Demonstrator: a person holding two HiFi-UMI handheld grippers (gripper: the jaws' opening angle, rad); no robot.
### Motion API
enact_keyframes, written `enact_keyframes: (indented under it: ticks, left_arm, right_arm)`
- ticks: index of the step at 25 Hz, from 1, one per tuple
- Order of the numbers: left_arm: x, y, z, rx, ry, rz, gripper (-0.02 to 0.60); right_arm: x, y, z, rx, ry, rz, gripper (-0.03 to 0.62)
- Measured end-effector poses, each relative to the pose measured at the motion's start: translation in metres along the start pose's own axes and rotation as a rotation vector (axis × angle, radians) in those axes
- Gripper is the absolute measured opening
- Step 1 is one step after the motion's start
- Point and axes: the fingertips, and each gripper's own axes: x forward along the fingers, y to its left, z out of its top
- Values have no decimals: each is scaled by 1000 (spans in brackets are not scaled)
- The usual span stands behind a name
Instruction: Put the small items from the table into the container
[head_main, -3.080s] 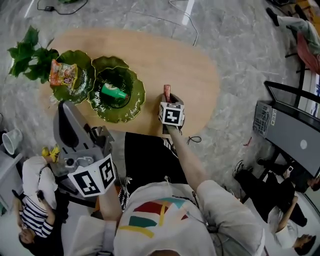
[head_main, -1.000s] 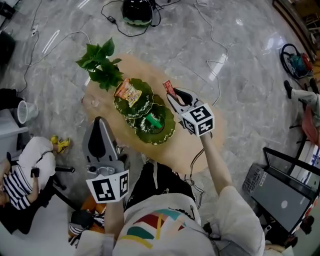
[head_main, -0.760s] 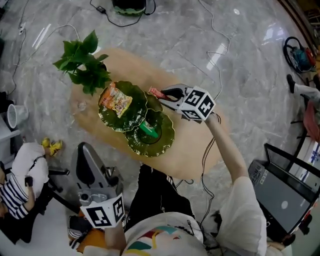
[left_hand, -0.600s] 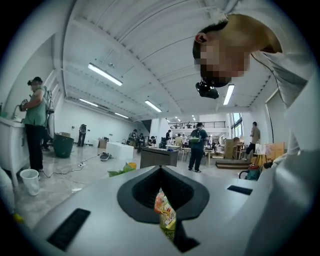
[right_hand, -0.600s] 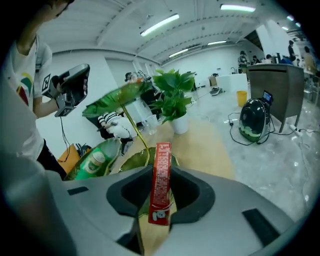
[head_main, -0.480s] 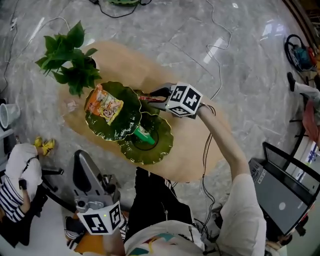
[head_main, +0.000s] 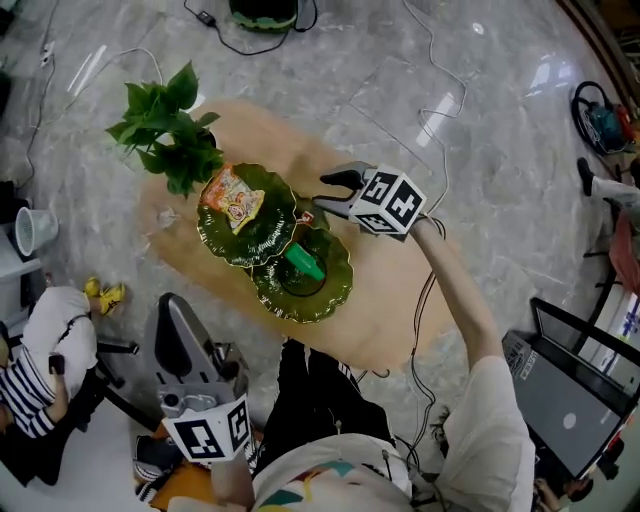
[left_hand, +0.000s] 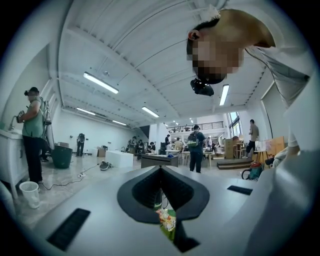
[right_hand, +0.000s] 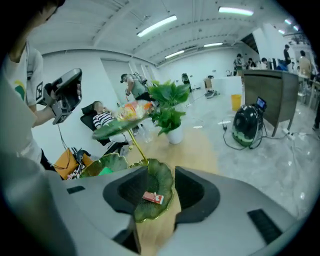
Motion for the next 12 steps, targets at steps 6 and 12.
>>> enact_keyframes:
  ticks: [6, 12]
  left_arm:
    - [0, -10, 69, 5, -114, -53, 8]
    - [-34, -29, 132, 7, -171, -86, 8]
  right_arm:
    - [-116, 21, 118, -45, -341, -330, 38]
    - [-247, 137, 177, 88, -634, -724, 25]
